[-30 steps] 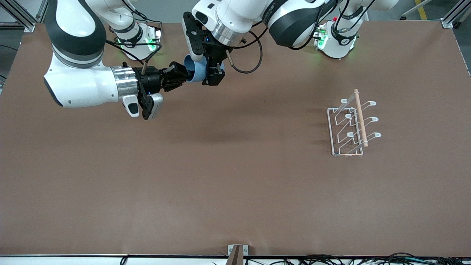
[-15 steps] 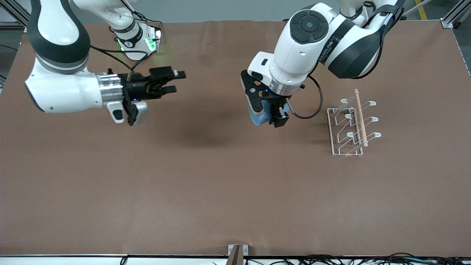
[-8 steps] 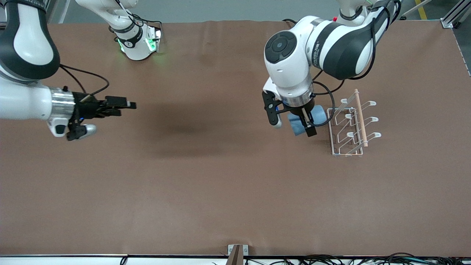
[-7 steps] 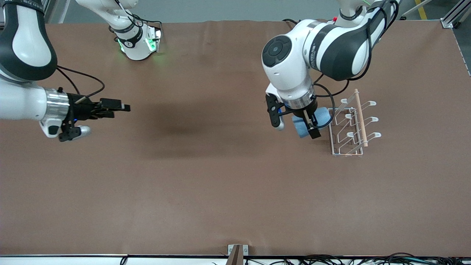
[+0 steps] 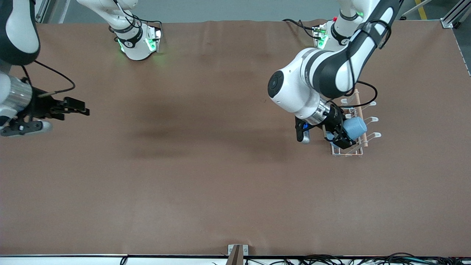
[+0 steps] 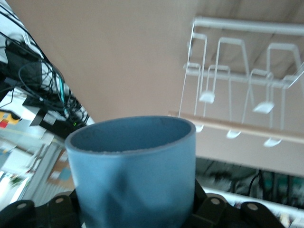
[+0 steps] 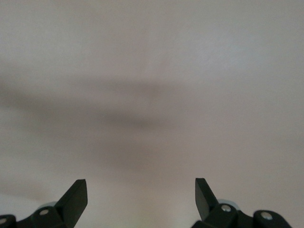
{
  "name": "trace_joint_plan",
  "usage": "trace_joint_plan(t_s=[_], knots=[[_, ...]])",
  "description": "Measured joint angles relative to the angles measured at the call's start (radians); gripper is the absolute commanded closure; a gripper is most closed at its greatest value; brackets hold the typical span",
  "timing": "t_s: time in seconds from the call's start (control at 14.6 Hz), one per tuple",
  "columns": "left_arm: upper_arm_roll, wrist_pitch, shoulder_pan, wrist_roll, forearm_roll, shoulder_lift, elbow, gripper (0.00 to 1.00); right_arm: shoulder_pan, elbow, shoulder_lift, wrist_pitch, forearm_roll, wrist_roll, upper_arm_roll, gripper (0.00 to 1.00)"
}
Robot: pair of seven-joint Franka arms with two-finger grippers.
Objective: Hang cup on cup holder
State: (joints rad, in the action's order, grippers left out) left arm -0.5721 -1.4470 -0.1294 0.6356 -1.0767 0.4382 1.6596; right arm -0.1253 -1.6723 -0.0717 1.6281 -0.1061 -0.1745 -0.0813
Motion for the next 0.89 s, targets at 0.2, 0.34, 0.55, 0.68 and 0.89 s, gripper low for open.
trace_joint_plan(t_s=[0.2, 0.34, 0.55, 0.68, 0.89], knots=[[0.0, 0.023, 0.009, -0.002, -0.063, 0.0, 0.066, 0.43, 0.0, 0.116, 0.01, -0.056, 0.036, 0.001, -0.005, 0.0], [0.0, 0.058, 0.017, 0.0, -0.117, 0.0, 0.109, 0.43, 0.001, 0.183, 0.012, -0.1, 0.045, 0.019, -0.01, 0.0], [0.0, 0.079, 0.018, -0.001, -0.153, 0.0, 0.169, 0.41, 0.031, 0.249, 0.012, -0.146, 0.093, 0.11, -0.019, 0.0], [0.001, 0.079, 0.025, -0.001, -0.171, 0.004, 0.194, 0.41, 0.073, 0.29, 0.012, -0.207, 0.104, 0.214, -0.023, 0.0], [0.002, 0.079, 0.045, -0.001, -0.19, 0.022, 0.215, 0.41, 0.108, 0.333, 0.02, -0.268, 0.113, 0.321, -0.026, 0.0]])
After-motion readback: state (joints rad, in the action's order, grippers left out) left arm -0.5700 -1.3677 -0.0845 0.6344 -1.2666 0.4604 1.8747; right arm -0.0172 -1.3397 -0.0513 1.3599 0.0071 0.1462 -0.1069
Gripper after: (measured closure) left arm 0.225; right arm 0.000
